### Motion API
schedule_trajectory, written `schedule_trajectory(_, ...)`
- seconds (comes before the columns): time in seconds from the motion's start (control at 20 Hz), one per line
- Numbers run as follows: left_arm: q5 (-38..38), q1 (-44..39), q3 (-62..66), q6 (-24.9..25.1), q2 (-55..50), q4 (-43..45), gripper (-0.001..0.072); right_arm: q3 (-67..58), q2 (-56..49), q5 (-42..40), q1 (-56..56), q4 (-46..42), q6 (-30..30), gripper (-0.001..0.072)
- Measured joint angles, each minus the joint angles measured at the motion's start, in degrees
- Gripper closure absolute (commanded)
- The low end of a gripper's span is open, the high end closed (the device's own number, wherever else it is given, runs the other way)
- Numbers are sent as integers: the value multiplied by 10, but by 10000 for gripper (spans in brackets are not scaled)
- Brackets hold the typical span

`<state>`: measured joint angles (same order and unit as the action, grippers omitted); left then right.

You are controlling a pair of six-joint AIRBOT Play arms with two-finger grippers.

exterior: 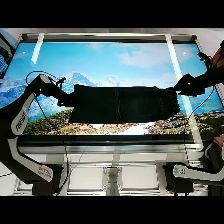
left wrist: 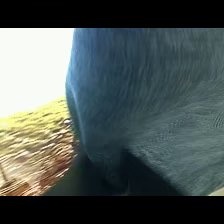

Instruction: Fold the clothes and pants, and hang the long-sleeved shirts on hangers.

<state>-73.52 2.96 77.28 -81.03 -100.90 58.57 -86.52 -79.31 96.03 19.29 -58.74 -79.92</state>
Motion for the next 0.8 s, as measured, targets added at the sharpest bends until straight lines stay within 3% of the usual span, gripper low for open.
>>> schedule_trajectory(0.2, -23, 21, -2, 2, 11, 8, 687, 0, 0, 4, 0, 0, 0, 233)
schedule_trajectory(0.55, -112, 113, 10, 3, 127, 150, 688, 0, 0, 5, 0, 0, -1, 232)
schedule_trajectory(0.8, -170, 142, 96, -17, 203, 194, 688, 0, 0, 2, 0, 0, 0, 233)
